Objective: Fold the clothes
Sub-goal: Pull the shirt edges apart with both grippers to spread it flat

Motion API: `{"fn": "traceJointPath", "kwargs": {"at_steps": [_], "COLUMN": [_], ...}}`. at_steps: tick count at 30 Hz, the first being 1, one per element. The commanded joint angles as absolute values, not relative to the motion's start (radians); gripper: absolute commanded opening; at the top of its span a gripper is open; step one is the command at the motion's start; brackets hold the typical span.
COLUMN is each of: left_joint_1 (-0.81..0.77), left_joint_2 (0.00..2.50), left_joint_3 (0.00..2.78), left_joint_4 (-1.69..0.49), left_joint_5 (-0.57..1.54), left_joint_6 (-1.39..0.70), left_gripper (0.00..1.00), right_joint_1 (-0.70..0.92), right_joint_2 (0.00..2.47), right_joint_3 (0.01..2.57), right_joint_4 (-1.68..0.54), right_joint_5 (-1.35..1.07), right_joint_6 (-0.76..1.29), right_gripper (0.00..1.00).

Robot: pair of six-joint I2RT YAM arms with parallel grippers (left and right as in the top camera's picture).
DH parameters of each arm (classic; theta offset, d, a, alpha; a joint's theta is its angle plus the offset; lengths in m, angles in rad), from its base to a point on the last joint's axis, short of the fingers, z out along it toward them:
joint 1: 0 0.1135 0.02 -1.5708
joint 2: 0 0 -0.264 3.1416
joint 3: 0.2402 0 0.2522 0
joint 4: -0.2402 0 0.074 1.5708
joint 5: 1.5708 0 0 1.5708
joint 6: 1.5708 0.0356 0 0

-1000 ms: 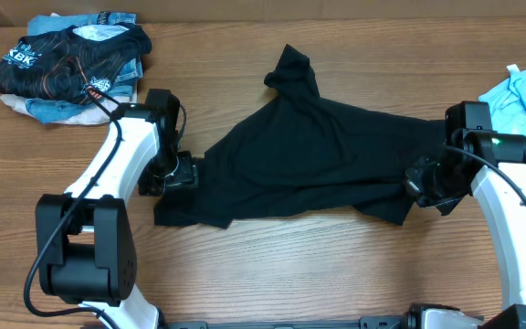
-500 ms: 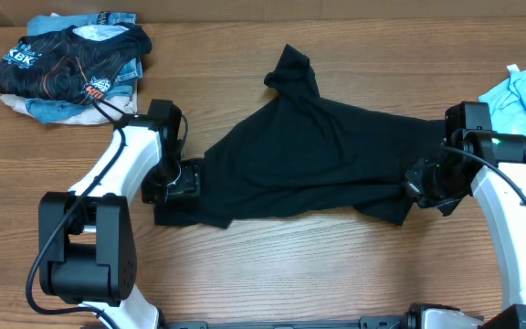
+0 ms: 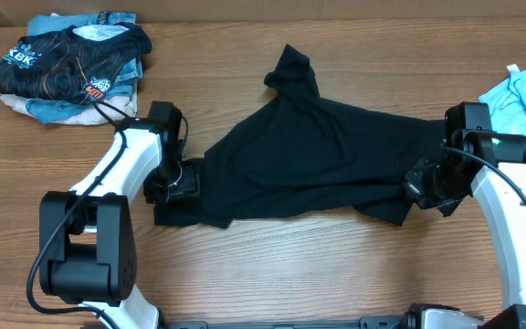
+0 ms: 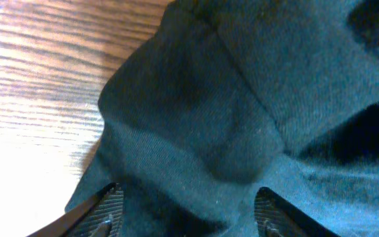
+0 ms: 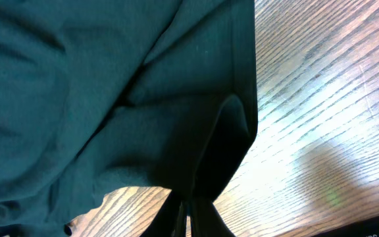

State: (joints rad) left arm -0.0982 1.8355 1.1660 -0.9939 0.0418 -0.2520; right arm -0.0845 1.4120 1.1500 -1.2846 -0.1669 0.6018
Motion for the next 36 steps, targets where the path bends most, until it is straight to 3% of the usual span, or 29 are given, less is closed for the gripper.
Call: {"fn": "traceJointPath", "kwargs": {"at_steps": [1,10,11,15,16,31,36], "left_joint_1": [-0.104,-0.104,-0.104,-0.104,-0.104,-0.105,-0.105], "left_joint_2": [1.844,1.844,1.844,1.844,1.844,1.697,1.609], "left_joint_3": [1.143,1.133,1.132,1.126,1.127,1.269,1.297], "left_joint_4": [-0.981,-0.974,-0.971,-0.971,-0.974,-1.246,-1.209], "left_joint_5": [0.060,0.060,0.060,0.060,0.061,0.080,0.079], "left_joint_6": [-0.245,-0.251,-0.251,-0.278,-0.287,-0.344,-0.366], "left_gripper": [0.68,0.56,0.51,0.09,0.04,0.04,0.05], "right_joint_1": [-0.087,-0.087,-0.087,-0.087,-0.087,-0.088,-0.088], "right_joint_2": [1.399,1.399,1.399,1.399,1.399,1.399,1.399], "right_joint_3": [1.172,1.172,1.172,1.172,1.172,1.172,1.172], "right_joint_4": [-1.285,-1.285,-1.285,-1.285,-1.285,-1.251,-1.218], "right_joint_5": [-0.150,-0.150,-0.150,-0.150,-0.150,-0.150,-0.150], "right_joint_6": [0.595,0.595,0.595,0.595,0.595,0.648,0.660], "right_gripper": [0.06,0.06,0.06,0.06,0.06,0.04,0.04]}}
